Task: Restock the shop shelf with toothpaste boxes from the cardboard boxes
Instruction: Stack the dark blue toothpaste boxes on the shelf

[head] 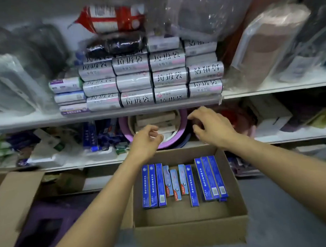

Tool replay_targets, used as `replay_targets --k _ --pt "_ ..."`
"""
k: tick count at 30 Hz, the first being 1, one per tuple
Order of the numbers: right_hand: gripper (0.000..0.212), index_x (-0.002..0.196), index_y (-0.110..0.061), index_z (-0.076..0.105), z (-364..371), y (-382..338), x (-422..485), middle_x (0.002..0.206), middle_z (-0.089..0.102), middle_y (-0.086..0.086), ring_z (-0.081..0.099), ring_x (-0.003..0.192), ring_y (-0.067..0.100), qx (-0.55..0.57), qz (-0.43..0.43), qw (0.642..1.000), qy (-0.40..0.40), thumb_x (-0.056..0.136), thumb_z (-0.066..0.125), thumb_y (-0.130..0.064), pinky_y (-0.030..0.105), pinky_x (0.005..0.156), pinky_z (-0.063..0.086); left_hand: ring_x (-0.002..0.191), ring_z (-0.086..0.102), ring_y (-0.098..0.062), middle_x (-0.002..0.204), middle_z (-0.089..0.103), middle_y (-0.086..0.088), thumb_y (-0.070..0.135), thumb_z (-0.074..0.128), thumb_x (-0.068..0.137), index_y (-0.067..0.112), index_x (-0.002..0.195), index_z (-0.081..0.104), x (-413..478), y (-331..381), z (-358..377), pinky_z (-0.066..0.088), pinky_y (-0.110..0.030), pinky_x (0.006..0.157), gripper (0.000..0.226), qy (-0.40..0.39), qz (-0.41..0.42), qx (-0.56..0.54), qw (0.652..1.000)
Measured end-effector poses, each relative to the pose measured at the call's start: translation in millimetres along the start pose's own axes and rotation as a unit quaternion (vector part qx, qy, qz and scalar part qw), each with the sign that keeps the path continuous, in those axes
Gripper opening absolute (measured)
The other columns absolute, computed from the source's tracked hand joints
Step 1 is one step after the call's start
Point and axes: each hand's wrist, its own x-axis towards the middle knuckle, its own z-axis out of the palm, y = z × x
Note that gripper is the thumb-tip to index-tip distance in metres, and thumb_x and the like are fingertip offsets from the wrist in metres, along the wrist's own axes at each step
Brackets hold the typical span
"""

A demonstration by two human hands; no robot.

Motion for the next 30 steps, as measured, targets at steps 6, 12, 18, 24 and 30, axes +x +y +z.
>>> replay_targets --k 6,12,18,24,30 --pt "0.035 0.123 -0.025 0.055 101.1 47.3 -38.6 0.127 0.054 -0.001 0.053 0.117 0.021 0.024 0.125 0.982 -0.142 0.088 0.055 -0.026 0.036 0.094 0.044 0.093 0.059 -0.013 0.101 0.062 0.003 0.024 0.058 0.093 0.020 0.118 0.057 -4.9 -95.6 66.0 0.039 -0.011 0.068 0.025 -0.056 -0.133 0.026 0.989" --pt "0.035 0.123 -0.020 0.054 196.0 103.6 -80.2 0.125 0.060 0.003 0.058 0.112 0.027 0.042 0.274 0.924 -0.264 0.088 0.055 -0.025 0.036 0.092 0.048 0.107 0.060 -0.028 0.135 0.054 -0.011 0.025 0.062 0.092 0.011 0.139 0.044 6.3 -173.2 136.8 0.051 -0.039 0.090 0.052 -0.117 -0.236 0.034 0.964" --pt "0.031 0.112 -0.014 0.051 267.7 116.0 -90.8 0.118 0.058 0.007 0.057 0.109 0.029 -0.007 0.305 0.902 -0.306 0.091 0.055 -0.036 0.036 0.085 0.046 0.128 0.043 -0.033 0.146 0.031 -0.015 0.027 0.066 0.090 0.007 0.145 0.028 12.8 -227.3 186.9 0.043 -0.041 0.098 0.070 -0.105 -0.216 0.139 0.961" --pt "0.060 0.127 -0.006 0.040 308.1 107.2 -95.7 0.127 0.048 0.012 0.051 0.117 0.025 -0.138 0.309 0.908 -0.245 0.089 0.059 -0.048 0.037 0.077 0.051 0.125 0.044 -0.026 0.138 0.035 -0.011 0.045 0.066 0.085 0.009 0.147 0.018 9.7 -246.9 216.7 0.046 -0.043 0.092 0.086 -0.076 -0.183 0.338 0.920" --pt "0.050 0.112 -0.007 0.049 318.7 104.1 -86.7 0.110 0.058 0.008 0.061 0.100 0.023 -0.148 0.354 0.900 -0.204 0.083 0.067 -0.043 0.030 0.067 0.044 0.110 0.057 -0.024 0.135 0.039 -0.015 0.043 0.071 0.082 0.012 0.151 0.005 13.6 -253.3 232.3 0.046 -0.033 0.087 0.101 -0.082 -0.158 0.467 0.866"
